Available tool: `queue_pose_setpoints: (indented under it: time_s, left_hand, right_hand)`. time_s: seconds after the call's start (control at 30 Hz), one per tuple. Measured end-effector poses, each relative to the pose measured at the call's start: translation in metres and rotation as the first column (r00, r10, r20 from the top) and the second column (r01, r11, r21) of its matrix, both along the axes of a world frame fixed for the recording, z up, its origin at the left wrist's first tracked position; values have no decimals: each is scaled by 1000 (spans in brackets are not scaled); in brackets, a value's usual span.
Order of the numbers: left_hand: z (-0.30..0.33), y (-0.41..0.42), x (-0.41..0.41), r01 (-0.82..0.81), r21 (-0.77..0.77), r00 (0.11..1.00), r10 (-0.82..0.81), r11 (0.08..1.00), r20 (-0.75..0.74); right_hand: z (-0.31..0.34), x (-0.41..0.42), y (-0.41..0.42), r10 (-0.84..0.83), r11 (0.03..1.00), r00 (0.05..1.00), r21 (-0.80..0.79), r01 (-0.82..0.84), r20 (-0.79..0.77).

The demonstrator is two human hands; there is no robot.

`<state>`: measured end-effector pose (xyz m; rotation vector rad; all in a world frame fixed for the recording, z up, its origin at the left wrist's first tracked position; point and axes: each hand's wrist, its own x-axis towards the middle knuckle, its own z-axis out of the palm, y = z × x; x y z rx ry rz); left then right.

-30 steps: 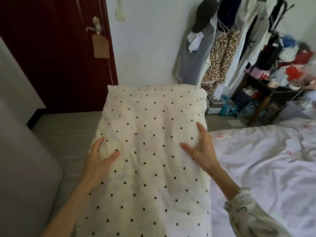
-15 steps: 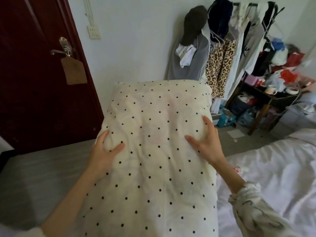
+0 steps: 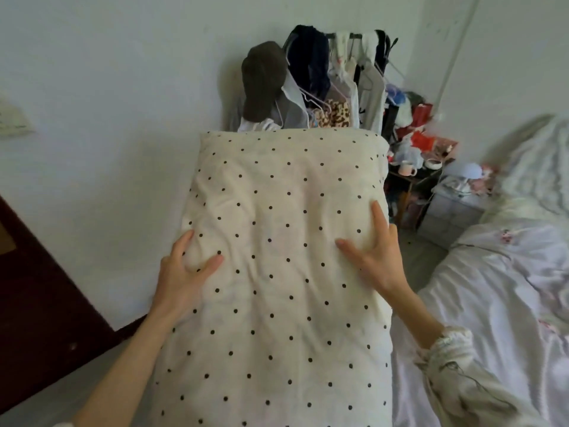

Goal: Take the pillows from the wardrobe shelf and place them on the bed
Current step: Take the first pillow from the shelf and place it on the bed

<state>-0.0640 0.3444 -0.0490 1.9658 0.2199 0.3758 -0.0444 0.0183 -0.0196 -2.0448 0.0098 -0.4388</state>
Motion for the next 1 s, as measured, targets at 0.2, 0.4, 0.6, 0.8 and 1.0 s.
queue_pose_setpoints:
  time_s: [0.2,0.4,0.6,0.8,1.0]
  left_hand:
    - [18,3,139,253,-3,965,-252,968,73]
    - [48,-13,254,476,28,870,-476,879,132]
    - [56,-70,333,585,40,791,-581,810,193]
    - [57,-148,411,653,28,740,-646,756,189]
    - [53,-253,496,668,51,719,-661,743,214]
  right_hand:
    - [10,69,9,-246,969,967,28,244,71]
    - [35,120,10,-472,881,869,51,470,148]
    - [46,155,-22,-605,793,777,41,608,174]
    - [52,211,-86,-673,725,707,6,689,217]
    - [48,281,-179,-704,697,679,18,717,209]
